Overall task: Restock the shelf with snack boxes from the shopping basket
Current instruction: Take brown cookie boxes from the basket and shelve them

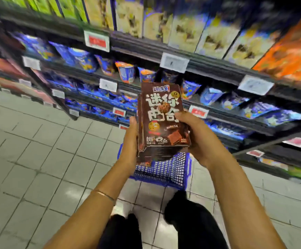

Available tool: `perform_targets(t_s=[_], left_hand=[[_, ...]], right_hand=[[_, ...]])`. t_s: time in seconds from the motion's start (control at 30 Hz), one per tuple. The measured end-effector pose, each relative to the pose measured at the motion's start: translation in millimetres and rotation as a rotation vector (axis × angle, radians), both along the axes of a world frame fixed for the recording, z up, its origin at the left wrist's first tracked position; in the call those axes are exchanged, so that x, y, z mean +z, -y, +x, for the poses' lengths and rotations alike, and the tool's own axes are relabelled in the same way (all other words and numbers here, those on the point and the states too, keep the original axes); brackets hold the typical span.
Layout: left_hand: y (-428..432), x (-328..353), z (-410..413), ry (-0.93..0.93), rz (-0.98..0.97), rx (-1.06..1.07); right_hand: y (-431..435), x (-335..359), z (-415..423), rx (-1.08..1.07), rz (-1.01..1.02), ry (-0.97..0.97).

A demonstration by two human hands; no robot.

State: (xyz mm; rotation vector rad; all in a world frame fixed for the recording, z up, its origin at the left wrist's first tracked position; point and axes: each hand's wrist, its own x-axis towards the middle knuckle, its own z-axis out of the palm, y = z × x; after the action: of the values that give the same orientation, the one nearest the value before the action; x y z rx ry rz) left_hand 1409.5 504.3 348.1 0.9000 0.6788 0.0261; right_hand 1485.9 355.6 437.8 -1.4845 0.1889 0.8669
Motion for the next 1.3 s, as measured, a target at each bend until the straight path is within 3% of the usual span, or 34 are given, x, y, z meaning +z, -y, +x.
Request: perform_targets(t_s=[0.2,0.37,0.6,0.87,1.2,1.3], left_hand=[[12.0,142.8,-14.8,0.139,0.000,-0.110],[16.1,199.0,0.5,0.165,0.041,-0.172],[47.9,261.2,38.4,0.226,-0.100,-0.263],[80.3,316.0,99.5,0.251,-0.097,-0.331],[119.4,325.8,172.4,0.243,-0.085,-0.267],[131.8,323.4,188.7,0.224,-0.075,-0.279]], right_hand=[[14.7,138.7,-17.3,0.109,-0.095,0.189],[33.8,210.9,-23.5,0.101,-0.095,0.324],[66.2,274.6,-5.6,-0.038,-0.094,0.525],[111.9,344.6,51.5,-0.136,0.120,0.776],[182.8,428.1,179.1,-0.572,0.039,1.158],[195.4,440.3,223.7,-0.699,-0.084,1.250]])
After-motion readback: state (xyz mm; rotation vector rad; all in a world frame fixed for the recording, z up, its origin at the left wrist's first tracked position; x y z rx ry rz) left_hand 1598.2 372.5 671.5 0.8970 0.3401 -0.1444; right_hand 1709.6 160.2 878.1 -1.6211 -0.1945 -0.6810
